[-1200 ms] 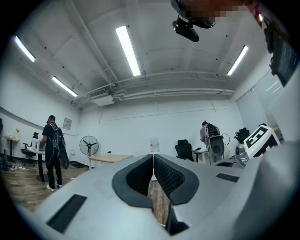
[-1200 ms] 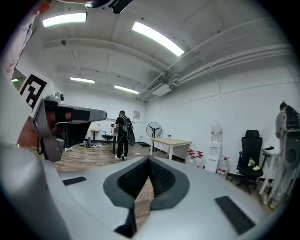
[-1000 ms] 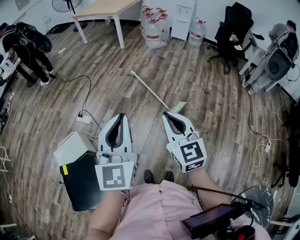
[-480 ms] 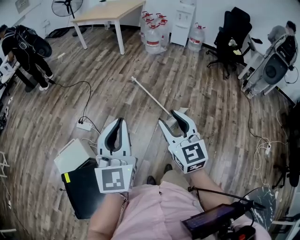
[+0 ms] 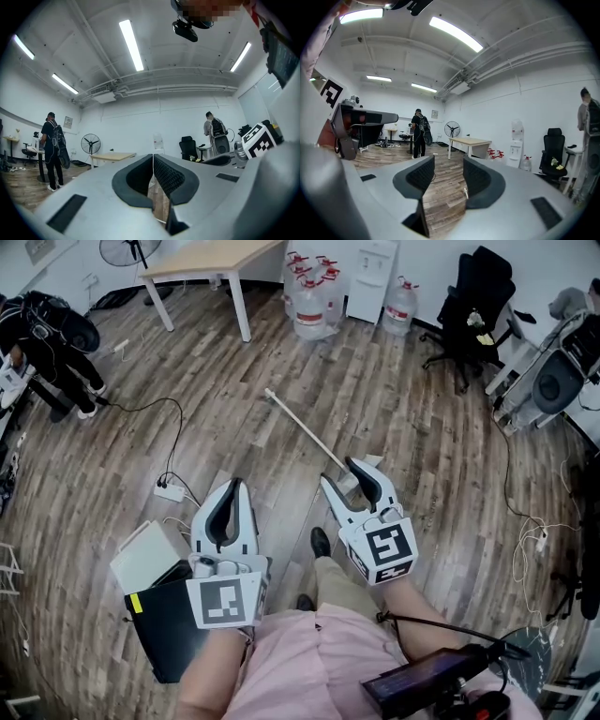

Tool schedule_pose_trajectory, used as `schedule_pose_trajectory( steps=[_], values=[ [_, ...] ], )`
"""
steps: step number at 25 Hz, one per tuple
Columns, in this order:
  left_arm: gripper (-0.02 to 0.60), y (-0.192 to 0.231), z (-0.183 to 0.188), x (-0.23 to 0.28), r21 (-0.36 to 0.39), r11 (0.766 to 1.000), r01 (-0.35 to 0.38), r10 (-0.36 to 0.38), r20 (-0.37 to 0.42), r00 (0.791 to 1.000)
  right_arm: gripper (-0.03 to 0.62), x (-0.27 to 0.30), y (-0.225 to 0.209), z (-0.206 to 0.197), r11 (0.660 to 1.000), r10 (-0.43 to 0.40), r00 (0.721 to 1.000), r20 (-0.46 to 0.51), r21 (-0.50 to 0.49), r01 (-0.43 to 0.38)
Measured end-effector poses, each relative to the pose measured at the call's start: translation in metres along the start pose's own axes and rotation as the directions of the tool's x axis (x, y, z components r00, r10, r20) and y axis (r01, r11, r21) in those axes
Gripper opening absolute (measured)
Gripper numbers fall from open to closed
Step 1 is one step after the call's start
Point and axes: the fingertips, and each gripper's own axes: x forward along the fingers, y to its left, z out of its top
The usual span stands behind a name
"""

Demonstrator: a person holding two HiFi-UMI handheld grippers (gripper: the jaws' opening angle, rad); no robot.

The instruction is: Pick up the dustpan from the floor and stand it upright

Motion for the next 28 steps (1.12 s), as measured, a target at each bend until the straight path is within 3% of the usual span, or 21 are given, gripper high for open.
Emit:
schedule_pose_trajectory(
  steps=[9, 13, 17, 28],
  values=[
    [0.014, 0.007, -0.027, 0.110, 0.046, 0.999, -0.021, 0.025, -0.092, 0.995, 0.181, 0.085, -0.085, -0.017, 0.998, 0.009, 1.000, -0.030, 0.061, -0.007],
    [0.014, 0.003, -0.035, 0.160, 0.021, 1.000, -0.019, 0.021, -0.107, 0.994, 0.176, 0.126, -0.124, -0.021, 0.997, 0.027, 0.999, -0.038, 0.074, -0.024],
    [0.014, 0.012, -0.030, 0.203, 0.063, 0.997, -0.046, 0.053, -0.116, 0.992, 0.169, 0.163, -0.154, -0.012, 0.996, 0.047, 0.999, -0.017, 0.076, -0.046],
    [0.014, 0.042, -0.020, 0.250, 0.066, 0.992, -0.103, 0.109, -0.088, 0.990, 0.155, 0.224, -0.187, 0.008, 0.996, 0.070, 0.997, 0.012, 0.047, -0.070]
  ],
)
